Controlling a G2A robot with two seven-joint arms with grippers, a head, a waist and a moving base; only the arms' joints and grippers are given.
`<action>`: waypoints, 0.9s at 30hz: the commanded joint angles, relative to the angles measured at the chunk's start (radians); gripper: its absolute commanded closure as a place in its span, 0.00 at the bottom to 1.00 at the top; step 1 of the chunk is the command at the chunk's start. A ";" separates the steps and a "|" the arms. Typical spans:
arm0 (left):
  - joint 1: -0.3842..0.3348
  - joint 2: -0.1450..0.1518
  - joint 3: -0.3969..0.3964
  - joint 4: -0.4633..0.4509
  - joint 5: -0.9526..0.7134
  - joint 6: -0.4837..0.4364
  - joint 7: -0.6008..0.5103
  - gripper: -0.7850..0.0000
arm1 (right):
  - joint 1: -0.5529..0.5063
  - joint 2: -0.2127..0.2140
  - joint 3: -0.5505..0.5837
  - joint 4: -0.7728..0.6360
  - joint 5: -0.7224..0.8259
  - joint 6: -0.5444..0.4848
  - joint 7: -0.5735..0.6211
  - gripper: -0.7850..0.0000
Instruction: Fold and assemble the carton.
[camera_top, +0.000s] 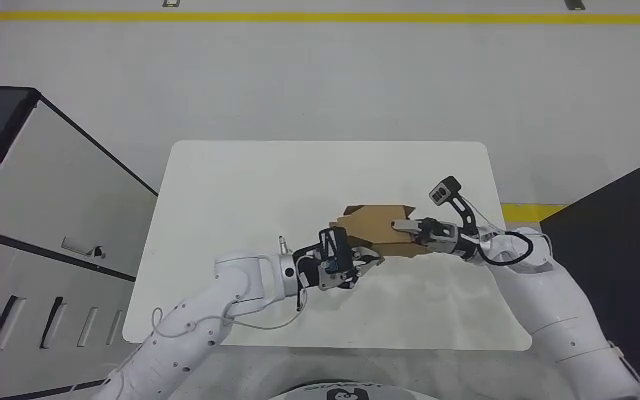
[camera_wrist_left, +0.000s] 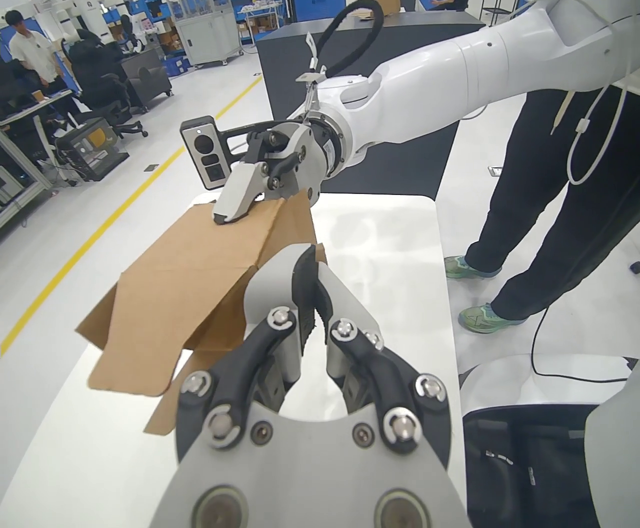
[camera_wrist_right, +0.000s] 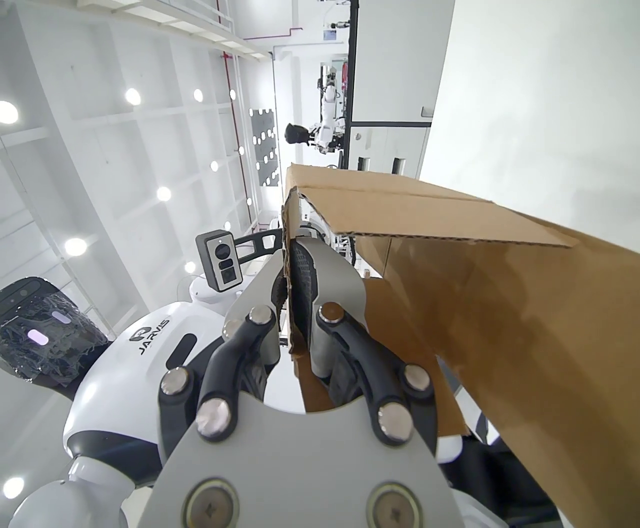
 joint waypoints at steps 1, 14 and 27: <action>0.007 0.003 -0.020 0.001 -0.008 0.001 0.008 1.00 | 0.000 0.000 0.006 0.006 0.009 -0.008 0.021 1.00; 0.065 0.025 -0.128 0.007 -0.044 -0.014 0.042 1.00 | 0.018 -0.003 0.041 0.065 0.083 -0.059 0.161 1.00; 0.037 0.020 -0.116 0.037 -0.060 -0.015 0.040 1.00 | 0.040 -0.010 0.024 0.077 0.048 -0.077 0.234 1.00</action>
